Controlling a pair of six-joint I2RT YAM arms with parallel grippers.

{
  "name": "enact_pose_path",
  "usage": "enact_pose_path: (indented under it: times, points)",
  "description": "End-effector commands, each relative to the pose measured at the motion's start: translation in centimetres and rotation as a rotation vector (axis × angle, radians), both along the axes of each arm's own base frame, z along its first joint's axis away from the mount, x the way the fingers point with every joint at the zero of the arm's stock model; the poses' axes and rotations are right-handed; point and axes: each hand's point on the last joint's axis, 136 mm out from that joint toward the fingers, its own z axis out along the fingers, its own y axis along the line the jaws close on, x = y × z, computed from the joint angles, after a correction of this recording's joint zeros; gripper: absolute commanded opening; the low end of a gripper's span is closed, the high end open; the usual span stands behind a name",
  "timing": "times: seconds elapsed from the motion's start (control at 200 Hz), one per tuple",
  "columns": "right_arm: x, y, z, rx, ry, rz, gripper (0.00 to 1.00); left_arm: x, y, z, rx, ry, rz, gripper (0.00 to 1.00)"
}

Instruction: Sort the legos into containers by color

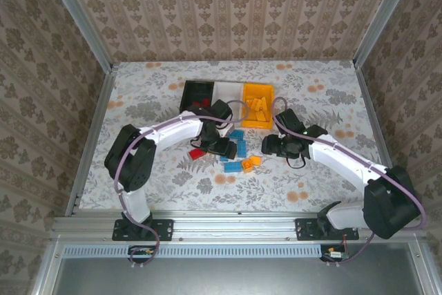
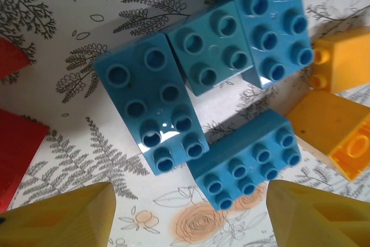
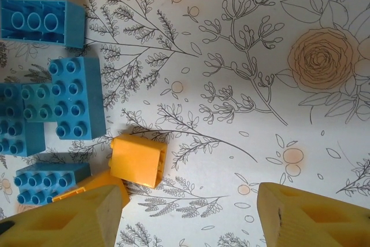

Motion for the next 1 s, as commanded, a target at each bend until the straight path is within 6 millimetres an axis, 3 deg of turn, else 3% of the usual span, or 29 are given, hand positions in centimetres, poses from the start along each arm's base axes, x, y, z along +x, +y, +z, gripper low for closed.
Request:
enact_pose_path:
  times: [0.0,0.71,0.875,0.995]
  points:
    - [0.1,0.2,0.4,0.029,-0.024,-0.023,0.65,0.1,0.6,-0.7,0.058,0.002,-0.026,0.69]
    - [-0.3,0.3,-0.3,0.044,-0.02,-0.015,0.65,1.6,0.6,-4.2,0.163,0.014,-0.036,0.54]
    - [-0.2,0.4,-0.2,0.044,-0.016,-0.009,0.65,1.4,0.6,-4.5,0.16,0.029,-0.042,0.36]
    - [0.0,0.5,0.1,0.043,-0.026,-0.009,0.65,1.3,0.7,-3.6,0.149,0.022,-0.036,0.29]
